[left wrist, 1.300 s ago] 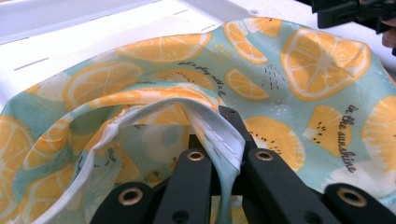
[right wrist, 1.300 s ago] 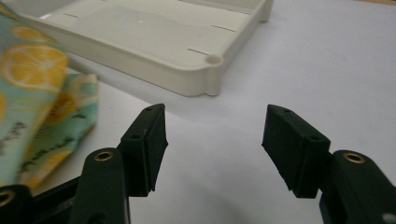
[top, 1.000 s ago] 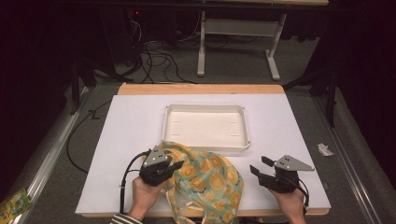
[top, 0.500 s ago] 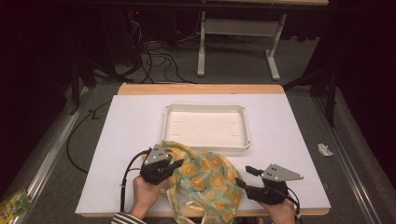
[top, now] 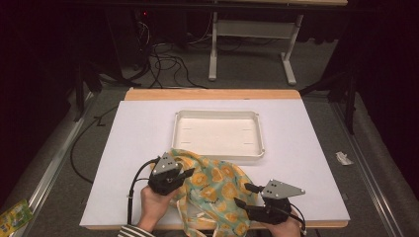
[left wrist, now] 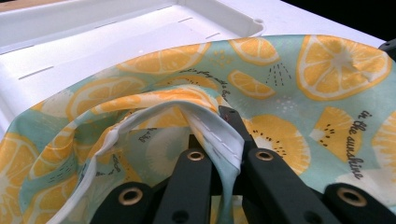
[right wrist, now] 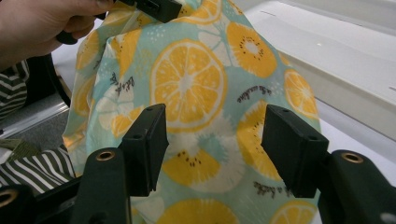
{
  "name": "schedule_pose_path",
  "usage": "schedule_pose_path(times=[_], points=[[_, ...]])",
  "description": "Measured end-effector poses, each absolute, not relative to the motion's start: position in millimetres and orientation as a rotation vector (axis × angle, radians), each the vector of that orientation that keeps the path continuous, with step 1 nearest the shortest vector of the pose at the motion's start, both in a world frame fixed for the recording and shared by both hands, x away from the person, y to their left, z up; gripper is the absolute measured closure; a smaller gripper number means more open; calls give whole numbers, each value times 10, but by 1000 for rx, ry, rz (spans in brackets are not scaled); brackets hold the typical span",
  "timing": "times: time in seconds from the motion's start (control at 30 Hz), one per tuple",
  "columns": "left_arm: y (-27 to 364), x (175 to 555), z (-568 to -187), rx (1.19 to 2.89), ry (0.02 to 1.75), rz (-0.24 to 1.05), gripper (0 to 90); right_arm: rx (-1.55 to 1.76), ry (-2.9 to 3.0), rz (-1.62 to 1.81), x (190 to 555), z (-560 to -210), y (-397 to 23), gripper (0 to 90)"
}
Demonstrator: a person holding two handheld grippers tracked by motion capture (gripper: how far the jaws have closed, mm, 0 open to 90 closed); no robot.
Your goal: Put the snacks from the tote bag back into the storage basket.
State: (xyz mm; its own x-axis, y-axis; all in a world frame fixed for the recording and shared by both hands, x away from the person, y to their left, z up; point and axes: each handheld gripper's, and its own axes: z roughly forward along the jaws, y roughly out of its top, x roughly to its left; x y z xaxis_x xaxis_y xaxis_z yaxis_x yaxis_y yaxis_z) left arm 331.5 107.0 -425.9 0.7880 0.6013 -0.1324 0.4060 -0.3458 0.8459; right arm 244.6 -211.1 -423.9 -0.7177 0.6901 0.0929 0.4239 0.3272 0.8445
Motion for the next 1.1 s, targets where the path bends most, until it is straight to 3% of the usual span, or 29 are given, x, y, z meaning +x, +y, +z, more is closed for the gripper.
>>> schedule_pose_path(times=[0.2, 0.33, 0.63, 0.8, 0.83, 0.9, 0.97, 1.1], points=[[1078, 3308, -4252, 1981, 751, 248, 900, 1003, 2325, 1317, 2487, -4255, -2041, 480], [1081, 3300, -4248, 1979, 749, 248, 900, 1002, 2367, 1320, 2525, -4288, -2034, 648], [1088, 3289, -4239, 1979, 745, 245, 900, 983, 2428, 1284, 2570, -4337, -2005, 852], [1086, 3282, -4242, 1981, 743, 248, 900, 966, 2444, 1273, 2579, -4353, -1978, 853], [1086, 3281, -4243, 1981, 743, 249, 900, 969, 2445, 1269, 2580, -4361, -1965, 773], [1090, 3282, -4245, 1982, 744, 247, 900, 975, 2453, 1267, 2587, -4368, -1959, 751], [1092, 3282, -4247, 1983, 745, 247, 900, 979, 2459, 1248, 2604, -4395, -1943, 654], [1091, 3276, -4252, 1987, 742, 244, 900, 999, 2456, 1214, 2620, -4434, -1923, 558]])
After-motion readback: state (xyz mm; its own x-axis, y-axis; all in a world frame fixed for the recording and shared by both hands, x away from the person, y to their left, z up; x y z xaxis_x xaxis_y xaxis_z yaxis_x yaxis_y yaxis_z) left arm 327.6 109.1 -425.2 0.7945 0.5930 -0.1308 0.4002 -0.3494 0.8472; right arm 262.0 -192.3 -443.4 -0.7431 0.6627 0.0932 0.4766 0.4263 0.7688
